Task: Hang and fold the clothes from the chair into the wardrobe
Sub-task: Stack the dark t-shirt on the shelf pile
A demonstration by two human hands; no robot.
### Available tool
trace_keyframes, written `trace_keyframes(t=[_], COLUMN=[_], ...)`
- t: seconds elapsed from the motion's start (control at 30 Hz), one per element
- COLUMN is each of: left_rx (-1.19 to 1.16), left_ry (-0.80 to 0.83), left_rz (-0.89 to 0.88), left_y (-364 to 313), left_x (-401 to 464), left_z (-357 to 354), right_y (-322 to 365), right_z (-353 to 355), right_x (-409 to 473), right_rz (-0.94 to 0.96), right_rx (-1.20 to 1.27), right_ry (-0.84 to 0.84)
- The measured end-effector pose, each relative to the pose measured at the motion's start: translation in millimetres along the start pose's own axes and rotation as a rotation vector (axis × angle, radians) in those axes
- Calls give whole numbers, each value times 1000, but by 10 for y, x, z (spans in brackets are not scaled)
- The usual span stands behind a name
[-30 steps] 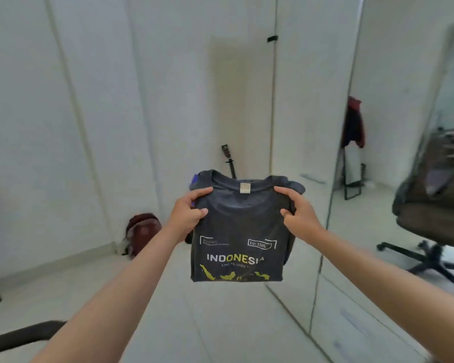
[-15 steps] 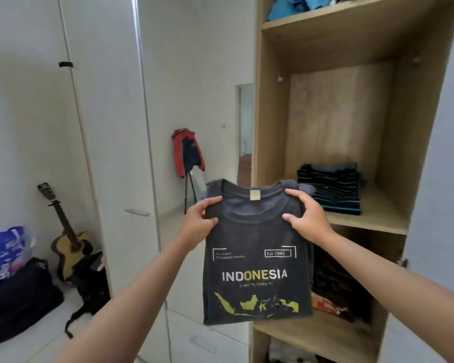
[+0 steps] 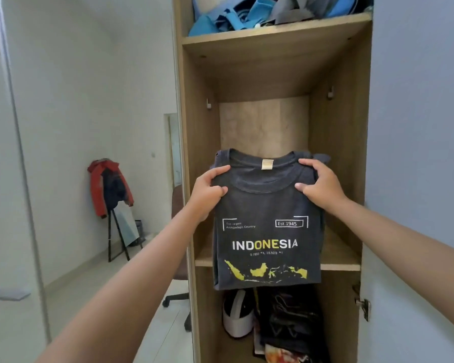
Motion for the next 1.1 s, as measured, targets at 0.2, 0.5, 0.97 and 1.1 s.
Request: trace_keyframes(t=[0.2,0.5,0.97,1.1], left_rx=[-99,-159,114,201], left_ry=[13,3,117,139], left_rz=[38,71,320,346], left_y=[81,659,2082,2378], left_x=[685,1389,1930,1978], left_z=[-137,-431,-620,-659], right_y=[-167,-788,-2297,-2626], right_z=[-47,-306,-1192,-1303], right_x=[518,1071,1177,1079], right_rz=[-80,-281,-508,-576], right_rx=[-9,102,86,79], right_ry=[-43,-55,226,257])
Point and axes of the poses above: each hand's wrist, its own x-axis towards the middle knuckle, its own z-axis out of the back of the hand, y = z × x, the point moved 5 cm from there along x, towards the middle knuckle, and after that the axes turned 2 degrees about -x, right-handed, at the moved point
